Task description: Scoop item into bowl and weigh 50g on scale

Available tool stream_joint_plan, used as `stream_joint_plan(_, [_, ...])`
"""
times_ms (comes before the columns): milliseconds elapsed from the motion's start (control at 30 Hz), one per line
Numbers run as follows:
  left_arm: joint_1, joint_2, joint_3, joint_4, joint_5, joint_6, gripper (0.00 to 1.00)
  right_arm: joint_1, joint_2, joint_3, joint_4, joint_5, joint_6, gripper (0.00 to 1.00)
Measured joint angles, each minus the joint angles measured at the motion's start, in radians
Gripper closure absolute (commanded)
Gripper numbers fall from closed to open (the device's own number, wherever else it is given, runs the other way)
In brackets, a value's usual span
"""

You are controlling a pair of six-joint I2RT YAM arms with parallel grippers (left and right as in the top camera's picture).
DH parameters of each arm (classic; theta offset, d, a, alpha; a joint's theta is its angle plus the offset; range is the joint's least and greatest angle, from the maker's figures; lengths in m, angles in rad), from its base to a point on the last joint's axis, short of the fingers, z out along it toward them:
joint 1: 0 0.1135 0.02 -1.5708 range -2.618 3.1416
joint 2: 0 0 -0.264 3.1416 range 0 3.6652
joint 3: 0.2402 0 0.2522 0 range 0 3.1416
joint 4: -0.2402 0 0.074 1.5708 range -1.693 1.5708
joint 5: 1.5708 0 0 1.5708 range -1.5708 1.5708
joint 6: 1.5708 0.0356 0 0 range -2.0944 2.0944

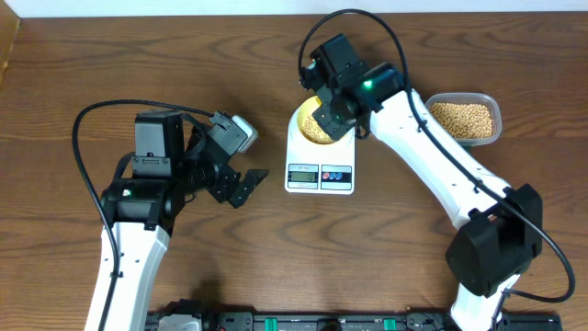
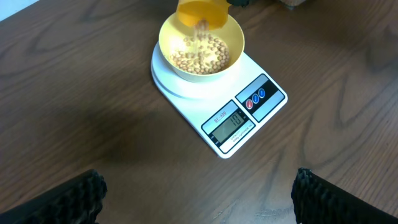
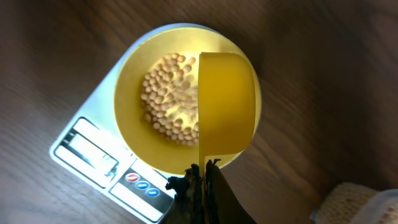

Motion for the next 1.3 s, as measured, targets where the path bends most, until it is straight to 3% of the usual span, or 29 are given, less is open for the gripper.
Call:
stream_joint_plan(267, [0.0, 0.0, 0.0, 0.0, 0.0, 0.0, 0.02, -0.004, 0.0, 0.0, 0.0, 0.03, -0.015, 0.99])
stream_joint_plan(533, [0.0, 0.0, 0.0, 0.0, 0.0, 0.0, 0.03, -0.077, -0.007, 0.002, -0.001, -0.1, -0.017, 0.99])
stream_joint_plan(867, [0.0, 0.0, 0.0, 0.0, 0.0, 0.0, 0.02, -0.36, -0.156, 0.006, -0.051, -0.286, 0.001, 0.99])
stream_joint_plan(1300, [0.0, 0.0, 0.0, 0.0, 0.0, 0.0, 0.02, -0.654, -0.18, 0.011, -0.188, -0.255, 0.011, 0.99])
